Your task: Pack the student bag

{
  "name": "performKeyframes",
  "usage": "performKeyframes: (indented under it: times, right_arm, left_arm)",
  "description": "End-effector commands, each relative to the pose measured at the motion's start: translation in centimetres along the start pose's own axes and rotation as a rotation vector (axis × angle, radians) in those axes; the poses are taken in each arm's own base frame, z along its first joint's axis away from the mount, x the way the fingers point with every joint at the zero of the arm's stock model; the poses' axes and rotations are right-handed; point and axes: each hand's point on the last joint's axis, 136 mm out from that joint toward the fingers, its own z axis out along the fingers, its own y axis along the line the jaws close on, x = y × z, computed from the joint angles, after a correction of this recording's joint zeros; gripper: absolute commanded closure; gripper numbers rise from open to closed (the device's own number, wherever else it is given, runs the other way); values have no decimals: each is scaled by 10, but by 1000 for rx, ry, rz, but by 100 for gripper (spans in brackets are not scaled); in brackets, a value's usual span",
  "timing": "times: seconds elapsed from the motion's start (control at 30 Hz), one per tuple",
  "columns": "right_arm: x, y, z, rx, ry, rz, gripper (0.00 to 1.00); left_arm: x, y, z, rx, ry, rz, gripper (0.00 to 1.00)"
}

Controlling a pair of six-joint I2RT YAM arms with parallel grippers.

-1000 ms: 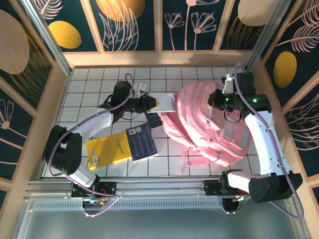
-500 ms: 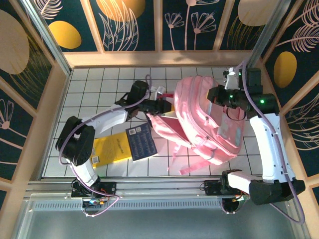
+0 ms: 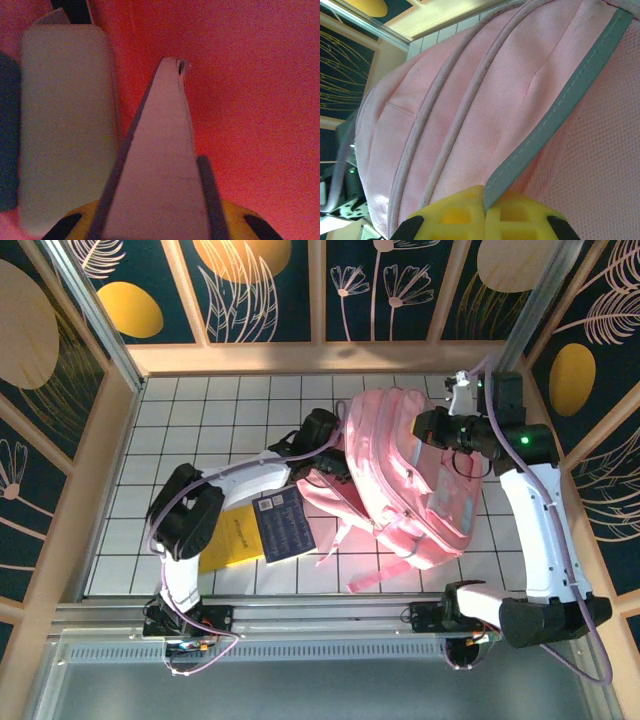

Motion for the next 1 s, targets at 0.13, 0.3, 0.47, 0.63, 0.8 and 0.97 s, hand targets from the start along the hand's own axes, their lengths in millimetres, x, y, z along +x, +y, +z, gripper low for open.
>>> performKeyframes:
  times: [0.13,0.3,0.47,0.63,0.8,0.97]
  right_arm:
    - [-56,53,-30,-160,-236,-122,100]
    - [-55,38,-31,-78,-263,-123,100]
    - [-49,31,-30,-37,-261,-137,100]
    - [-47,28,-34,16,-276,-165,100]
    - [-42,19,-36,66,-286,-178,100]
    - [-34,14,-34,83,-279,-186,100]
  left_arm:
    - [-9,-1,64,-25,52,48,90]
    - [-5,-9,109,-6,118,71,50]
    - [-11,-13,103,-43,83,122,25]
    - [-7,-7,85,-72,67,108,1]
    - [-21,-8,41,-129,-32,110,1]
    - [-42,-12,-11,-187,-178,110,1]
